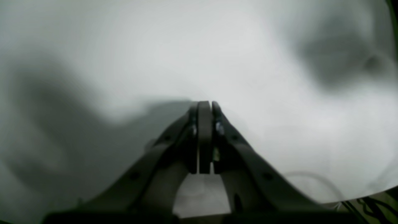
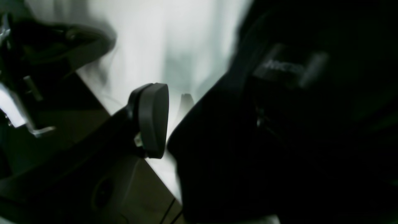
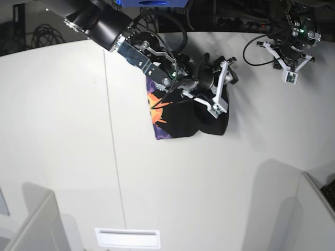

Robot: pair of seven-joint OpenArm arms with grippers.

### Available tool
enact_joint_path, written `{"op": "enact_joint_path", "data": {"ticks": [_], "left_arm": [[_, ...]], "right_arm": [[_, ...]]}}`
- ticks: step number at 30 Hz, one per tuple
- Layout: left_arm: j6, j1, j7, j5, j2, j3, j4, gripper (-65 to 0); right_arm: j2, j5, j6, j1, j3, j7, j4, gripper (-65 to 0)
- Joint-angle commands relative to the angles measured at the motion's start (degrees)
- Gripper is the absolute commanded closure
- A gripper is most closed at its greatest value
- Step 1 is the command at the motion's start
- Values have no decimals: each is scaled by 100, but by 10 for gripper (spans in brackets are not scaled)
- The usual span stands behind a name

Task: Fold the T-shirt properly
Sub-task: 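Fold the shirt end held by the right gripper toward the left gripper, then flatten the folded bundle with both grippers, then release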

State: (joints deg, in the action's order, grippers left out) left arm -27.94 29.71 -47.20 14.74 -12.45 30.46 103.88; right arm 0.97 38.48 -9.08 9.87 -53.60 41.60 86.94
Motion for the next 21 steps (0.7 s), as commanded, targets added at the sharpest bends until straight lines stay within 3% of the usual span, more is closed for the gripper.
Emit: {"op": "enact_joint_path", "data": {"ticks": [1, 6, 10, 14, 16, 18, 19, 21], "left_arm": [[-6, 13, 74, -2, -70, 53, 87, 0], [-6, 4, 83, -2, -70, 88, 87, 0], [-14, 4, 83, 33, -43, 440, 140, 0], [-23, 4, 83, 42, -26, 449, 360, 0], [-217, 4, 83, 60, 36, 440, 483, 0], [-507, -13, 83, 315, 159, 484, 588, 0], [-586, -48, 74, 482, 159, 484, 632, 0], [-621, -75, 65, 913, 159, 475, 659, 0]], "right_arm": [[92, 51, 42, 143, -95, -112, 120, -321], [57, 51, 51, 468, -692, -112, 577, -321], [-119, 25, 51, 565, -727, -138, 1254, -321], [-488, 25, 42, 442, 11, -156, 1790, -309], [-585, 25, 42, 187, 644, -156, 1895, -227], [-612, 51, 51, -165, 1382, -156, 1939, -42], [-612, 51, 51, -306, 1699, -156, 1957, 0], [-612, 51, 51, -666, 2349, -156, 1983, 0]]}}
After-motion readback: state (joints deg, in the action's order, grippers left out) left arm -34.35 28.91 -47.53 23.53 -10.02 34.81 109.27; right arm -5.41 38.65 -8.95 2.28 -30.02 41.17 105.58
